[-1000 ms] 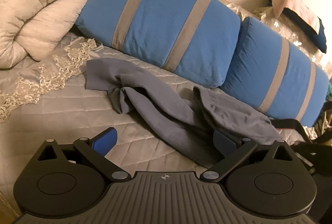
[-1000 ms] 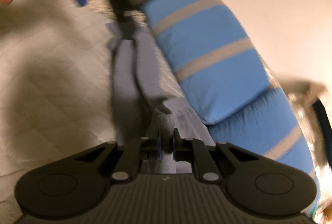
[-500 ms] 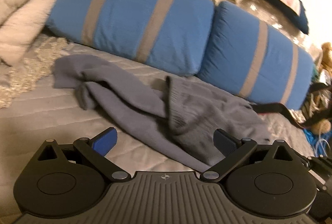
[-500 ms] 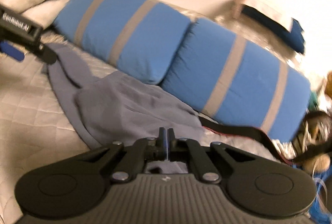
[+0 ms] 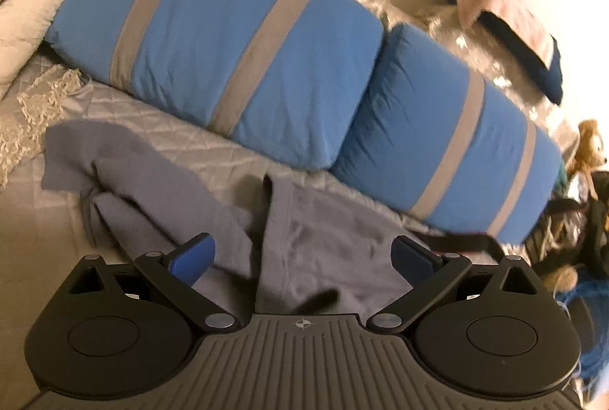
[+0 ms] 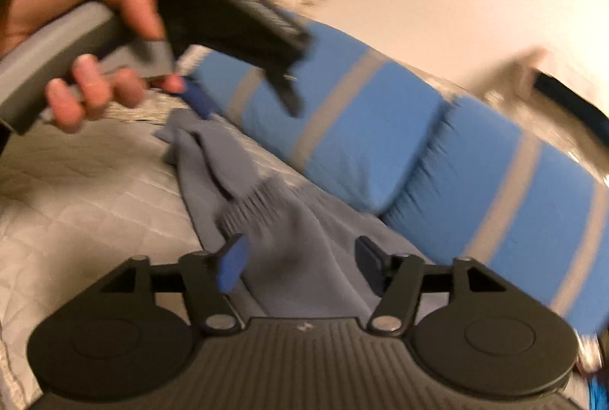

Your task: Fold clothes

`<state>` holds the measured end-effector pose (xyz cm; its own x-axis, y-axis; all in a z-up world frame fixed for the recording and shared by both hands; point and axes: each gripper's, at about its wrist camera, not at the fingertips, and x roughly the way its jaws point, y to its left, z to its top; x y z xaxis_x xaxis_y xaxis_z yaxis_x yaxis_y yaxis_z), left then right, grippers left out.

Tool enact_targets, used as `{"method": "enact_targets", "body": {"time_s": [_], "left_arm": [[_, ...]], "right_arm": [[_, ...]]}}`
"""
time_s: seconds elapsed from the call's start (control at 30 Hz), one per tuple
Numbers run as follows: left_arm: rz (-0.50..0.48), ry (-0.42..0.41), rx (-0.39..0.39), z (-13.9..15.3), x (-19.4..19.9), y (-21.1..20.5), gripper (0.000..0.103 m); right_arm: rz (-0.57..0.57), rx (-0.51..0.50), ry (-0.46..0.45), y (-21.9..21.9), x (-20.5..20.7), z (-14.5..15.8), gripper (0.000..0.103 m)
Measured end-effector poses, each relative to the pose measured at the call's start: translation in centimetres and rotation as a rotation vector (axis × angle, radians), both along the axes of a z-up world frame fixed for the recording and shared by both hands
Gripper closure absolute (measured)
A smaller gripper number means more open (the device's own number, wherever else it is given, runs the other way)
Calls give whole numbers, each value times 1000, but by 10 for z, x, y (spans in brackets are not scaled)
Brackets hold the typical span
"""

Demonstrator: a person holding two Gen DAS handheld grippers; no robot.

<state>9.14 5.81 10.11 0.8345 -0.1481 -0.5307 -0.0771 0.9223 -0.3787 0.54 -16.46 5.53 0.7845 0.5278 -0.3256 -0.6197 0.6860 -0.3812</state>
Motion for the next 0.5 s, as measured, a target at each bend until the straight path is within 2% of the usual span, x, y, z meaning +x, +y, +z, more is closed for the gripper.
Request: {"method": "enact_targets", "body": {"time_s": [0.2,0.3,0.4,0.47,0.5], "left_arm": [[43,21,-20,-9,13,13,2],[52,31,-71,-12,17,24,2],[54,24,-104,-13,20,31,2],[55,25,-102,-14,22,34,2],[55,28,-106,-15,22,36,2]], "right_arm": [[192,-112,117,36,63,21,21],[282,-193,238,52,94,23,21],[322,-216,368,64,118,19,25],[315,-211,418,66,124,16,82],[309,-203,422,64,122,16,89]]}}
